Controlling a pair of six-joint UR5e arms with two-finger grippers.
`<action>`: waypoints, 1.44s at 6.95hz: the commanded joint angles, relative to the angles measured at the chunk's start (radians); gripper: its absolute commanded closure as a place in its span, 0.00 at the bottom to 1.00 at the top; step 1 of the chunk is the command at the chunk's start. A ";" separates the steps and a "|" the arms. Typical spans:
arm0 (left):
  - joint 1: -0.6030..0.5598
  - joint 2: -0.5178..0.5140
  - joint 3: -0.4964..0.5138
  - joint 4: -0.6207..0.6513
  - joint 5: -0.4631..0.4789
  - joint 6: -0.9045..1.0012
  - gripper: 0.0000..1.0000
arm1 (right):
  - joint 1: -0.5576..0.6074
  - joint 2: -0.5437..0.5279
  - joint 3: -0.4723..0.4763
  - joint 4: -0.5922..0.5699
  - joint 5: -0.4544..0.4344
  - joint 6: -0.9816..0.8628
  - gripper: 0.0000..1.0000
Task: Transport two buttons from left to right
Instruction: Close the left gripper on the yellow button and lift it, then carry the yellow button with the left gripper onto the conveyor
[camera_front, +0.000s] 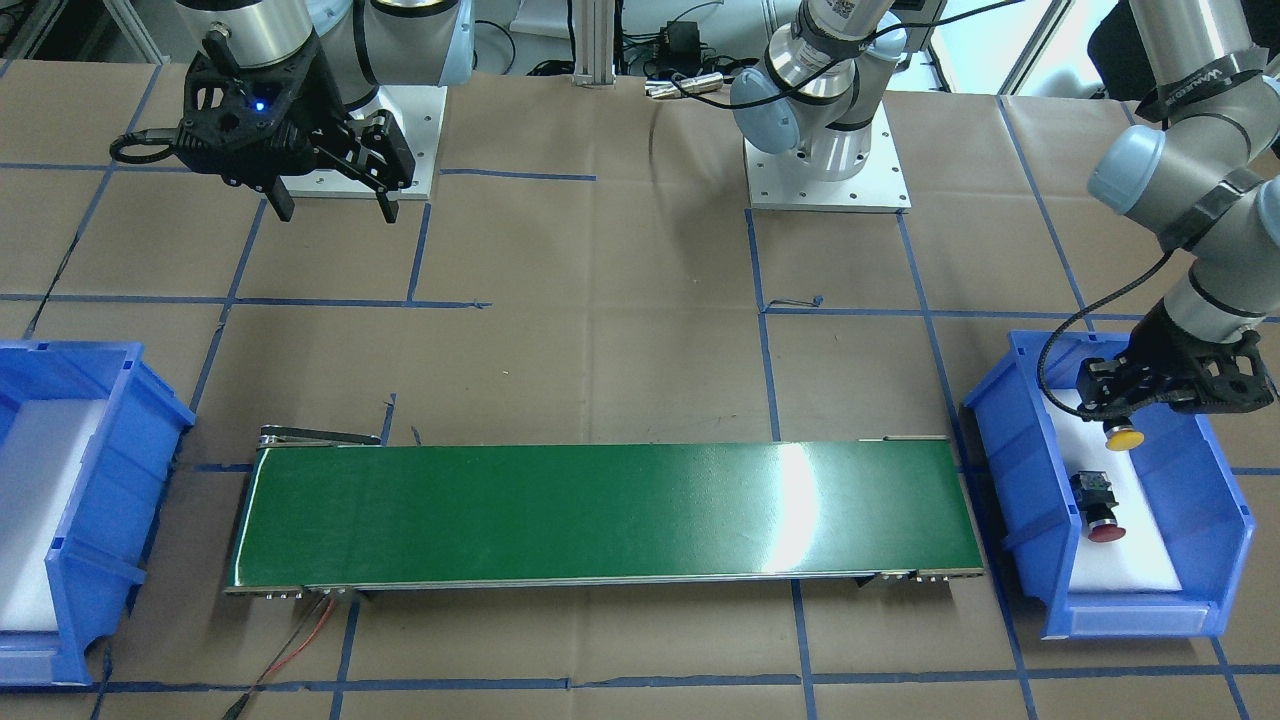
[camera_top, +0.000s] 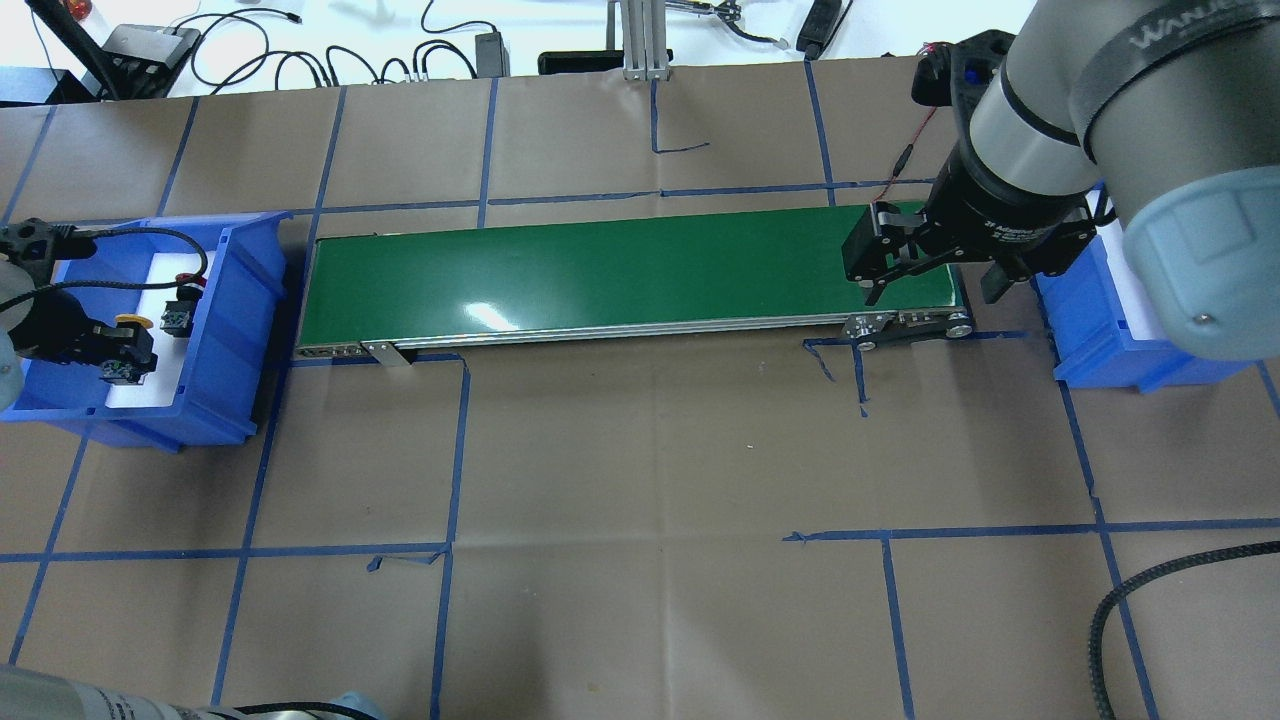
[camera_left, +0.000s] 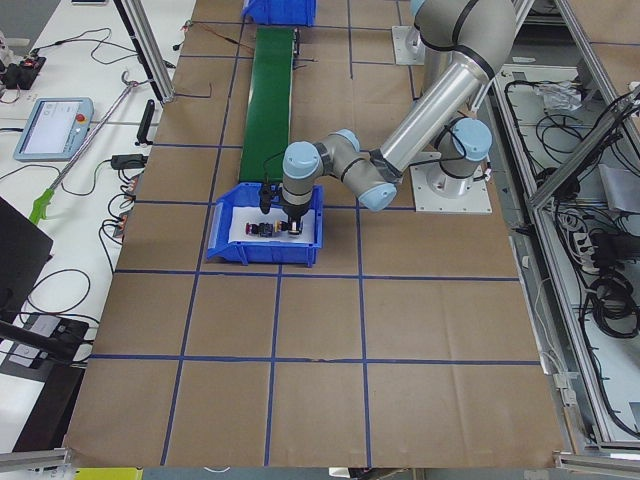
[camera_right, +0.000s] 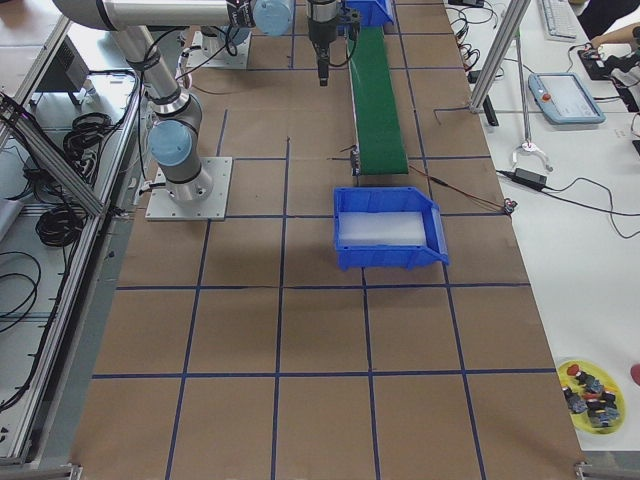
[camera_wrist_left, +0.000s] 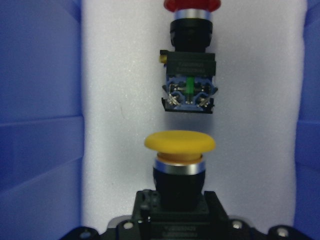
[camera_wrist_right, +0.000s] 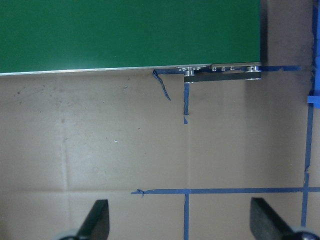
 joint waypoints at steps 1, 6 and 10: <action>0.000 0.054 0.110 -0.189 0.000 0.001 0.89 | 0.000 0.000 0.000 -0.001 0.000 0.000 0.00; -0.196 0.045 0.333 -0.421 -0.003 -0.133 0.89 | -0.002 0.000 0.000 -0.001 0.000 0.000 0.00; -0.547 0.045 0.331 -0.417 0.015 -0.515 0.89 | 0.000 0.000 0.000 -0.001 0.000 0.000 0.00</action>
